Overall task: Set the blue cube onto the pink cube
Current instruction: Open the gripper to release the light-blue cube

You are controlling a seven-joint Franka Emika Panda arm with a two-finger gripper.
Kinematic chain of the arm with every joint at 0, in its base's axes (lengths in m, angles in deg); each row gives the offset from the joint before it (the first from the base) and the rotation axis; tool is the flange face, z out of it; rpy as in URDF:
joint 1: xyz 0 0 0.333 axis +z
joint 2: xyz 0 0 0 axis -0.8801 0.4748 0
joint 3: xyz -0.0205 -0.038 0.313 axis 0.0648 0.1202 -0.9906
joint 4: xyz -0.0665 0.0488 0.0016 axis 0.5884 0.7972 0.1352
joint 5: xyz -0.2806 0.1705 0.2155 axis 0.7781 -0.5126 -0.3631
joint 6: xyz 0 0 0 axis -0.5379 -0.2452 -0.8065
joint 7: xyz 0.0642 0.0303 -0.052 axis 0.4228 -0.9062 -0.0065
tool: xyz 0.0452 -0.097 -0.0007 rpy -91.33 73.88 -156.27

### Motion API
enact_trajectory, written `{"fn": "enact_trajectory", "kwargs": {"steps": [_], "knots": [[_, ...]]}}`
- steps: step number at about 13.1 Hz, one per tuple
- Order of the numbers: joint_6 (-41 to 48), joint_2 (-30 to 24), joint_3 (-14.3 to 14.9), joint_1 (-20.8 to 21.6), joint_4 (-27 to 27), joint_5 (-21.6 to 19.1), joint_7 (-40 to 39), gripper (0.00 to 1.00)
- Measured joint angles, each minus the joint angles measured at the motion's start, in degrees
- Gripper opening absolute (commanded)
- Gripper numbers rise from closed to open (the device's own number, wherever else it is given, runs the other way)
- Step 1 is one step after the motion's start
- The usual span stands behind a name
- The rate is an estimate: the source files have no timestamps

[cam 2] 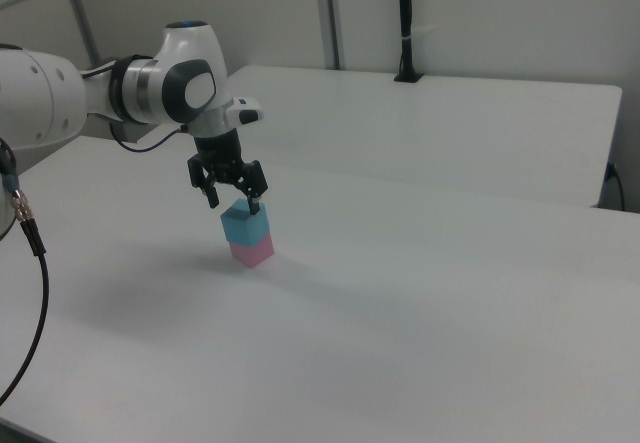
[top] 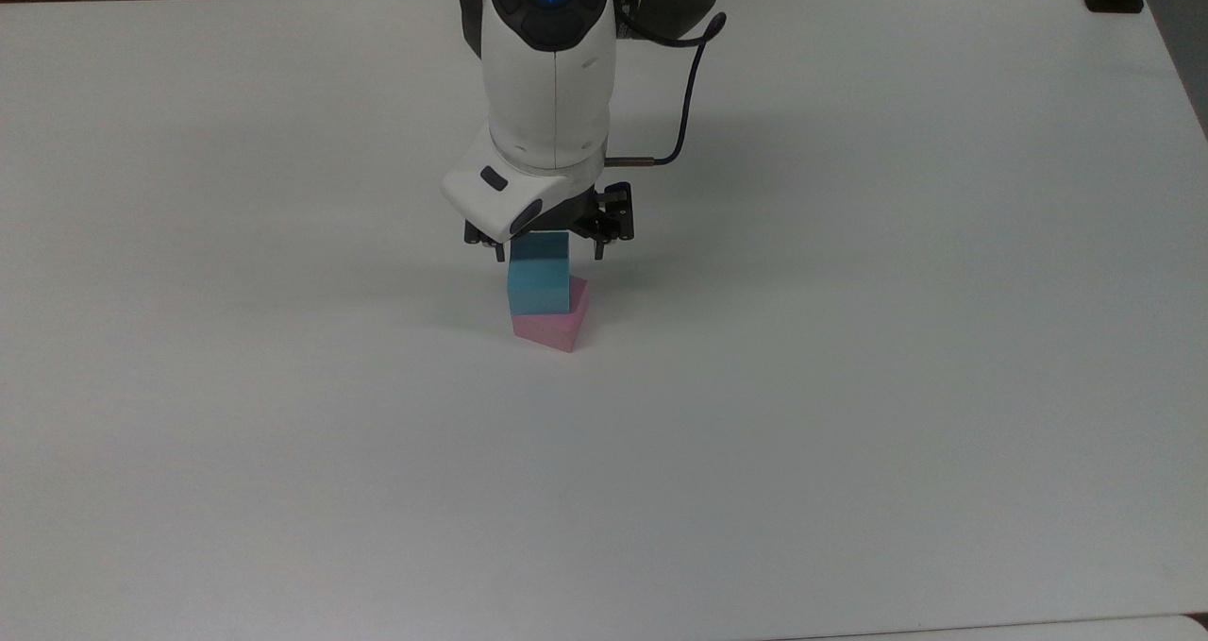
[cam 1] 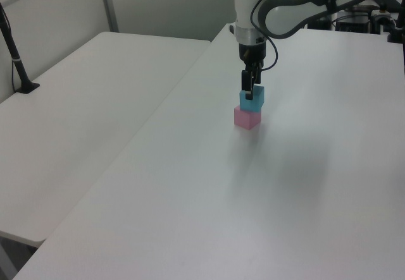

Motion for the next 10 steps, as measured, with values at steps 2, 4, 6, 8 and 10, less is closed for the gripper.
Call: {"fn": "enact_trajectory", "kwargs": {"steps": [2,4,6,8,10], "knots": [[0.0,-0.8,0.1,-0.1,0.9,0.0,0.0,1.00],[0.4,-2.8,0.1,-0.3,1.4,0.0,0.1,1.00],[3.2,-6.3,0.1,-0.8,1.6,0.0,1.0,1.00],[9.3,-11.5,0.2,-1.7,1.6,0.0,1.7,1.00],[14.4,-15.0,0.2,-2.1,1.5,0.0,1.7,1.00]]}}
